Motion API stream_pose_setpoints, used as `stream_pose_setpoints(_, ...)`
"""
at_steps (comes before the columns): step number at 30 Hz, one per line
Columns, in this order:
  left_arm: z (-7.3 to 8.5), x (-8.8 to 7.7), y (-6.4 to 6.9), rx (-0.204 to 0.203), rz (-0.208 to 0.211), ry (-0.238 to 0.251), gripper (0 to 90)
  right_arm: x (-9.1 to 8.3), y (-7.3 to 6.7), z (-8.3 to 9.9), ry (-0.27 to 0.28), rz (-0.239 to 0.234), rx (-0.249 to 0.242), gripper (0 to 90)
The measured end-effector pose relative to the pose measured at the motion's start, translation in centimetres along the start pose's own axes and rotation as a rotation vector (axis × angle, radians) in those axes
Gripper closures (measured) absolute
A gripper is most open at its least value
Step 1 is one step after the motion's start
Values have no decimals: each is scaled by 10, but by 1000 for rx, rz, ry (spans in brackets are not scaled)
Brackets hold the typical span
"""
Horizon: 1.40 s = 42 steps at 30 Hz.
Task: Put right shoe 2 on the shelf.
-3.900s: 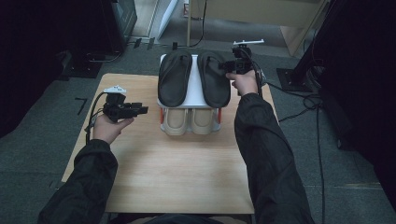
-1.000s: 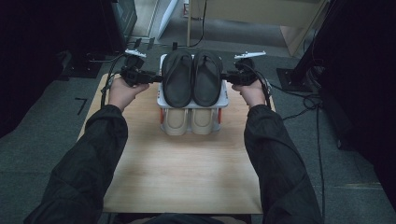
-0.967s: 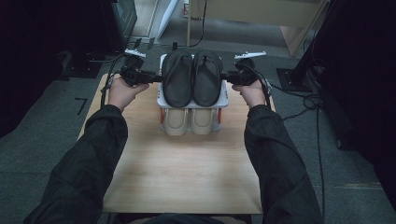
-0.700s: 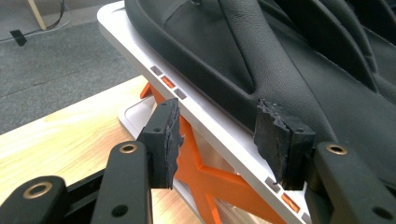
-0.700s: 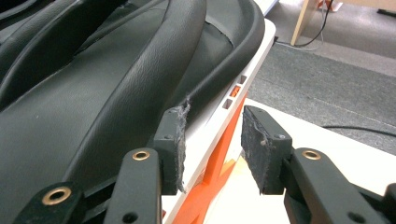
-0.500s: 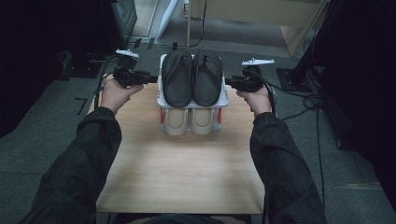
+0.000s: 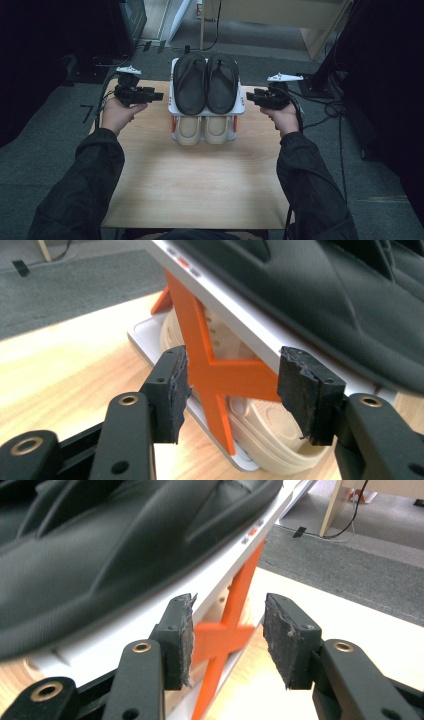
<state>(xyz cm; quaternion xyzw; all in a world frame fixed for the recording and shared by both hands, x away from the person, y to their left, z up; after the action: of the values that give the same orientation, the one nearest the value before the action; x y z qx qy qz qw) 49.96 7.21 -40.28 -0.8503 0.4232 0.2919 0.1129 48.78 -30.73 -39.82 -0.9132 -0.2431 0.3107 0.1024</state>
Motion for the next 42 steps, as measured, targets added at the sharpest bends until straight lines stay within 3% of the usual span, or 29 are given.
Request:
stream_pose_setpoints(4, 9, 0, 6, -2, 9, 14, 446, -4, 4, 12, -5, 1, -6, 544)
stream_pose_setpoints(10, 28, 4, 10, -1, 6, -9, 445, -5, 4, 35, -4, -18, 7, 532)
stream_pose_setpoints(13, 40, 8, 10, -4, 6, -27, 444, -3, 1, 48, -14, -22, -9, 529)
stream_pose_setpoints(16, 50, 11, 11, -21, 7, -30, 444, -1, 0, 60, -30, -18, -33, 527)
stream_pose_setpoints(22, 72, 17, 17, -42, 14, -45, 443, 2, 4, 80, -43, -25, -25, 527)
stream_pose_setpoints(32, 95, 19, 25, 0, -2, -70, 442, 4, 8, 120, -98, -35, -29, 530)
stream_pose_setpoints(35, 102, 20, 26, -22, 2, -58, 442, 2, 9, 128, -112, -35, -31, 528)
stream_pose_setpoints(38, 107, 22, 30, -16, 0, -39, 457, 1, 9, 134, -109, -40, -22, 528)
stream_pose_setpoints(42, 115, 31, 40, -67, 51, -50, 454, 0, 8, 143, -138, -48, -23, 525)
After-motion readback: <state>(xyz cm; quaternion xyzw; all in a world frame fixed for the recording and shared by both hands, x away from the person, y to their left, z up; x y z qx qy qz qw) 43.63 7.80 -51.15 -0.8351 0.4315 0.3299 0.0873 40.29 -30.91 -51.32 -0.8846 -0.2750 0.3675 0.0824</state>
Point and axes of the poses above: each handheld gripper's, and its own axes: x roughly forward along the jaws, z roughly out of its underside, y roughly to its right, the point moved 7 cm from there along x, roughly forward along the jaws, and after that the axes turned 14 degrees about x, right-handed, at the moved point
